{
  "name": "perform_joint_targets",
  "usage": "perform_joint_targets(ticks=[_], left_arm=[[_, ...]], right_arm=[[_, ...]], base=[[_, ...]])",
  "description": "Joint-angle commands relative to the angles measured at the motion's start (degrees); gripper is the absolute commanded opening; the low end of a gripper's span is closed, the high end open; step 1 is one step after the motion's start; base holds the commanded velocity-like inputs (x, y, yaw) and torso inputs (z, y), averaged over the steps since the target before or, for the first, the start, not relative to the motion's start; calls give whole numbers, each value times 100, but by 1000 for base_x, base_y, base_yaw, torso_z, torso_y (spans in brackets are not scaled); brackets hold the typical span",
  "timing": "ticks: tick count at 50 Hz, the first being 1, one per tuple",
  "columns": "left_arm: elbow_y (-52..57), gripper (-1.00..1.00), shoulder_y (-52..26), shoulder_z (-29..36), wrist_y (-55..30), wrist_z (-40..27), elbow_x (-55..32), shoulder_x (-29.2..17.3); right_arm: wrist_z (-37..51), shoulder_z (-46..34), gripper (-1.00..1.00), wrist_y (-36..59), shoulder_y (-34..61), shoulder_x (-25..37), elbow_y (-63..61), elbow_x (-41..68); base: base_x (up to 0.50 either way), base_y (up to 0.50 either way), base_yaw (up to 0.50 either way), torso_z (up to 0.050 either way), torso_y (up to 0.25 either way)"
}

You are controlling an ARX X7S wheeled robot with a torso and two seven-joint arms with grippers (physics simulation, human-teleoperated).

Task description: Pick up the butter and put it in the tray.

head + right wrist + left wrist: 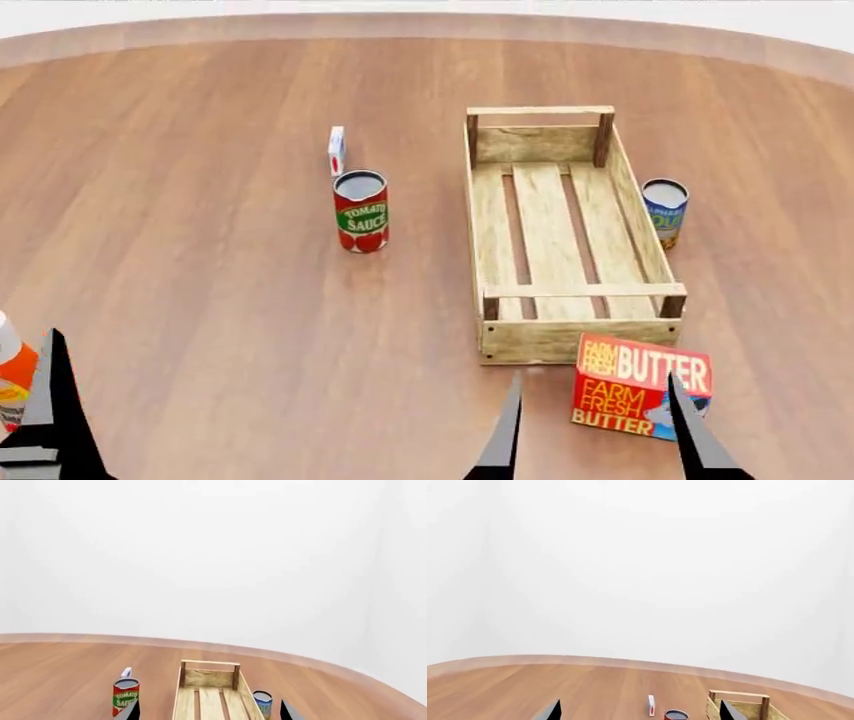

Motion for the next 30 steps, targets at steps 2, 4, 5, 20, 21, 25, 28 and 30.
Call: perform_joint_targets(ticks=[2, 4, 5, 20, 21, 25, 28, 30], left_arm=[[41, 100, 3, 15, 6, -72, -57, -70], [59, 100, -4, 24, -12, -90, -64, -81], [61, 100, -4, 29, -16, -96, -67, -86], [48, 100, 31, 102, 35, -149, -106, -147], [47, 100, 35, 101, 44, -150, -113, -152], [23, 100, 43, 114, 66, -154, -132, -173], [63, 100, 36, 141, 33, -199, -156, -208], [67, 100, 35, 150, 37, -219, -174, -228]], right_arm=[[72, 11, 100, 44, 7, 41, -46, 100], [82, 10, 100, 44, 8, 48, -51, 114], [88, 1, 100, 56, 9, 55, -58, 110], [155, -40, 100, 20, 14, 105, 13, 185], [156, -43, 100, -8, 10, 110, 40, 191], [170, -61, 100, 19, 16, 122, 33, 211], [183, -60, 100, 37, 13, 127, 18, 239], [192, -61, 100, 42, 15, 132, 13, 252]], base=[[500, 0, 0, 0, 0], [500, 0, 0, 0, 0], [500, 0, 0, 0, 0], [500, 0, 0, 0, 0], [500, 0, 0, 0, 0], [500, 0, 0, 0, 0], [500, 0, 0, 0, 5], [500, 0, 0, 0, 0]])
